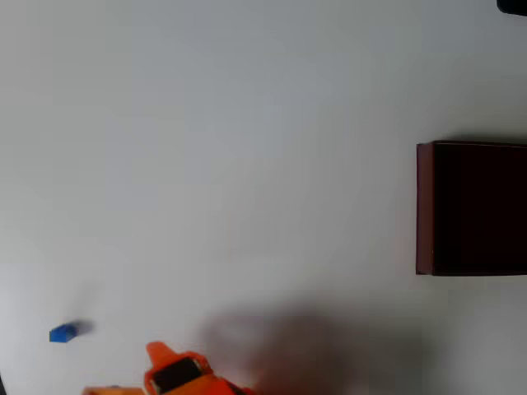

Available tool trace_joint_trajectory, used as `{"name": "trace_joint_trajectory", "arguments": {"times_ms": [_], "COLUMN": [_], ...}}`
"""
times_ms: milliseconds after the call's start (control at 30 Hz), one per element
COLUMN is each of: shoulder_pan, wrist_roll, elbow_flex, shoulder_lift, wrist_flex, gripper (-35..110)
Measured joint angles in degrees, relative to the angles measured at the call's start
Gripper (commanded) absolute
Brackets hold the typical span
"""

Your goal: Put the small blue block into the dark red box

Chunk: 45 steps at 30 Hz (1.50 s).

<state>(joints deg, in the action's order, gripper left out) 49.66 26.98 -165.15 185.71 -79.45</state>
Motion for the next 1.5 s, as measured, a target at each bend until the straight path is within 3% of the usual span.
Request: {"name": "trace_joint_trajectory", "arguments": {"times_ms": [433, 767, 1067, 1500], "shoulder_pan": [7.7, 16.4, 20.9, 20.8], "wrist_roll": [28.1, 42.5, 45.4, 39.7], "elbow_flex": [10.4, 27.5, 43.5, 57.0], "shoulder_lift": [-33.7, -56.2, -72.2, -83.8], "wrist_flex": [6.4, 5.9, 2.5, 1.8], "gripper": [14, 17, 17, 18]}}
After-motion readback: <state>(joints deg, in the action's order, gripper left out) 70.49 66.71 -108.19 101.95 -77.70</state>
